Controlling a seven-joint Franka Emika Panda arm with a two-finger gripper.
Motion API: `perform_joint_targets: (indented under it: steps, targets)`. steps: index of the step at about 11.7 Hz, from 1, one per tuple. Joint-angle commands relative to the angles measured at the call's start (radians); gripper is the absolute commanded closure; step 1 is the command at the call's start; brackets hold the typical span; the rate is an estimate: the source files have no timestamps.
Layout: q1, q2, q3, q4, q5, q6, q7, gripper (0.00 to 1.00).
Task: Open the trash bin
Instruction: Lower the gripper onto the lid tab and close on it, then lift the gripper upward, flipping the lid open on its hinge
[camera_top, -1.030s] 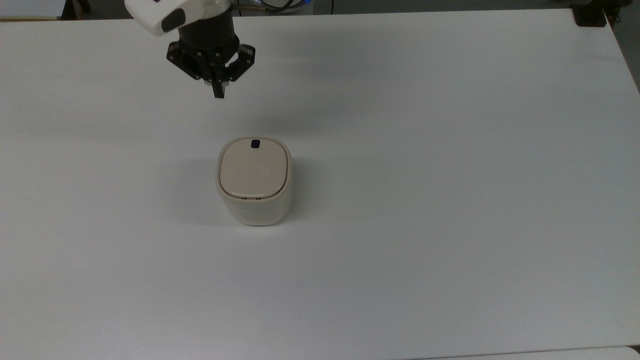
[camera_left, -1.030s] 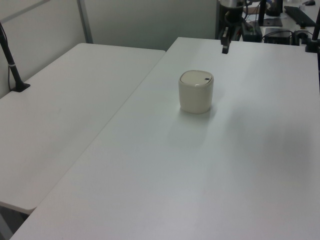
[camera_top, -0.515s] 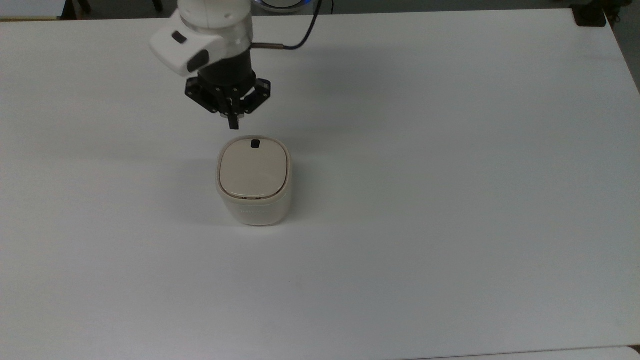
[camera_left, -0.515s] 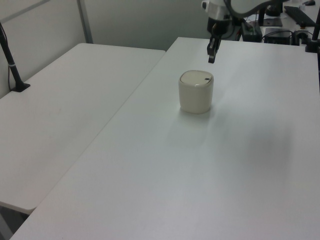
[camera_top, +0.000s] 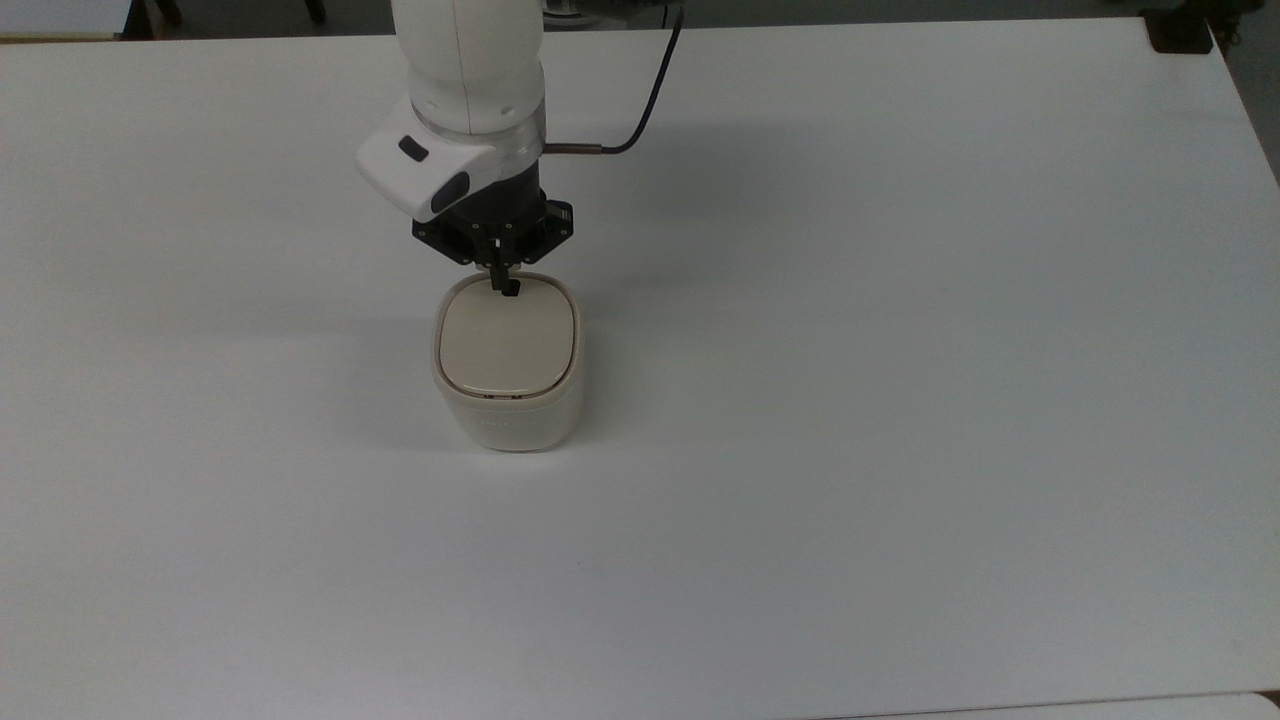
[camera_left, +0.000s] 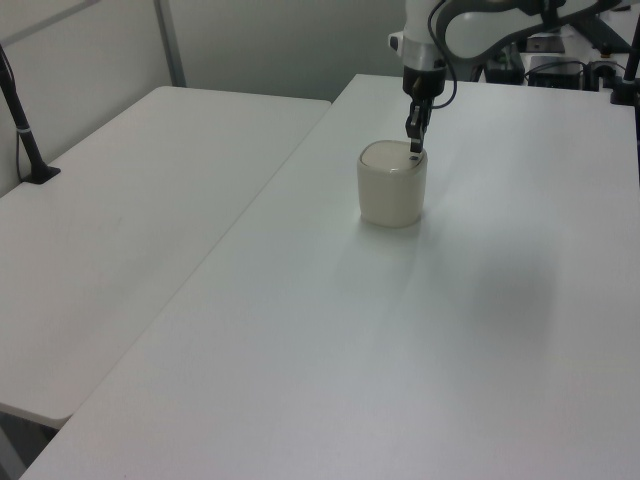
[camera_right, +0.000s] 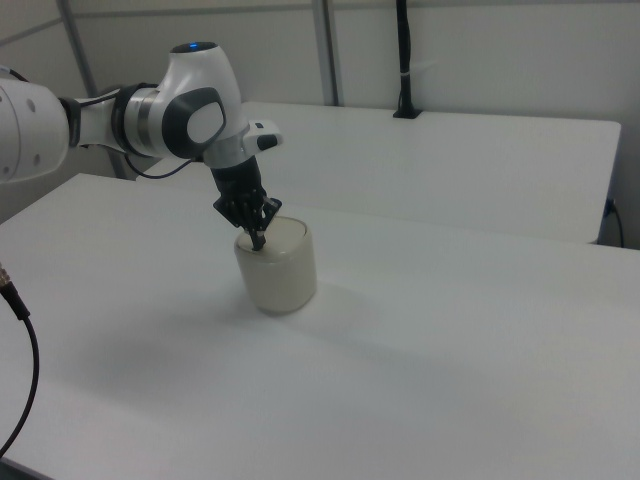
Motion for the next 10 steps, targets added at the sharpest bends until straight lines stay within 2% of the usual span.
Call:
perform_joint_targets:
  steps: [1, 10]
  targets:
    - [0.014, 0.037, -0.004, 0.039, 0.021, 0.031, -0.008, 1.00]
    - [0.034, 0.081, -0.004, 0.034, 0.015, 0.036, -0.011, 1.00]
